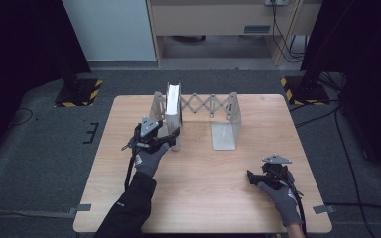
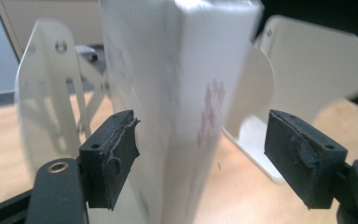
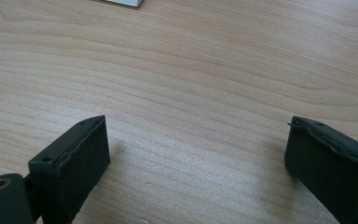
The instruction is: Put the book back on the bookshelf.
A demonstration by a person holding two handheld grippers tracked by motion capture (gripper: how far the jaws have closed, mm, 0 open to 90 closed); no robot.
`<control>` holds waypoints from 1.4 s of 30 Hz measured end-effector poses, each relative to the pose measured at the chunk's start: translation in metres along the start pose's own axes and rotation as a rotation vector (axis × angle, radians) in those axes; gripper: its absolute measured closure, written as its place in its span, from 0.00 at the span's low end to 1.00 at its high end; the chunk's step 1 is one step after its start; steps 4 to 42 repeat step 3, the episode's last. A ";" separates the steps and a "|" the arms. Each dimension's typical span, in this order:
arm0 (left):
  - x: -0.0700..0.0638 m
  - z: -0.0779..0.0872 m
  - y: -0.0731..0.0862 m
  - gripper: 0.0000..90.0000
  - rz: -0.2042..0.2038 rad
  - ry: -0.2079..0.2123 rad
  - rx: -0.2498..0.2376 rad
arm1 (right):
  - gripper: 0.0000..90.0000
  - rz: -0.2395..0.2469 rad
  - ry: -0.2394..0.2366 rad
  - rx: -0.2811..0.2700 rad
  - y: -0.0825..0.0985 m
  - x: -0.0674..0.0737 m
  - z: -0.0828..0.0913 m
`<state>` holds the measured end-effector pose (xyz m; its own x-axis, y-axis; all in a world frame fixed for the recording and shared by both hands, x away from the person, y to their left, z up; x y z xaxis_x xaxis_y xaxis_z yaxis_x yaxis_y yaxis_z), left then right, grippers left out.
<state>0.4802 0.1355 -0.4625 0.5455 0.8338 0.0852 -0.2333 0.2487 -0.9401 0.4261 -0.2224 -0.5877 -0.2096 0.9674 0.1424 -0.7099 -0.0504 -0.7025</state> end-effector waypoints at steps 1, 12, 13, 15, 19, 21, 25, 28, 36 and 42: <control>-0.001 0.006 0.006 0.27 -0.003 0.004 0.018 | 0.08 0.000 0.000 0.000 0.000 0.000 0.000; -0.005 0.018 0.021 0.27 0.011 0.030 0.056 | 0.08 -0.001 0.000 0.000 0.000 0.000 0.000; -0.005 0.018 0.021 0.27 0.011 0.030 0.056 | 0.08 -0.001 0.000 0.000 0.000 0.000 0.000; -0.005 0.018 0.021 0.27 0.011 0.030 0.056 | 0.08 -0.001 0.000 0.000 0.000 0.000 0.000; -0.005 0.018 0.021 0.27 0.011 0.030 0.056 | 0.08 -0.001 0.000 0.000 0.000 0.000 0.000; -0.005 0.018 0.021 0.27 0.011 0.030 0.056 | 0.08 -0.001 0.000 0.000 0.000 0.000 0.000; -0.005 0.018 0.021 0.27 0.011 0.030 0.056 | 0.08 -0.001 0.000 0.000 0.000 0.000 0.000; -0.005 0.018 0.021 0.27 0.011 0.030 0.056 | 0.08 -0.001 0.000 0.000 0.000 0.000 0.000; -0.005 0.018 0.021 0.27 0.011 0.030 0.056 | 0.08 -0.001 0.000 0.000 0.000 0.000 0.000; -0.005 0.018 0.021 0.27 0.011 0.030 0.056 | 0.08 -0.001 0.000 0.000 0.000 0.000 0.000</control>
Point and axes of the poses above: each handheld gripper's, and its own axes: z roughly backward along the jaws, y roughly out of its underside, x roughly to its left, the point moved 7 cm from there along -z, roughly forward along the jaws, and after that the axes turned 11 degrees about -z, right-handed, at the moved point
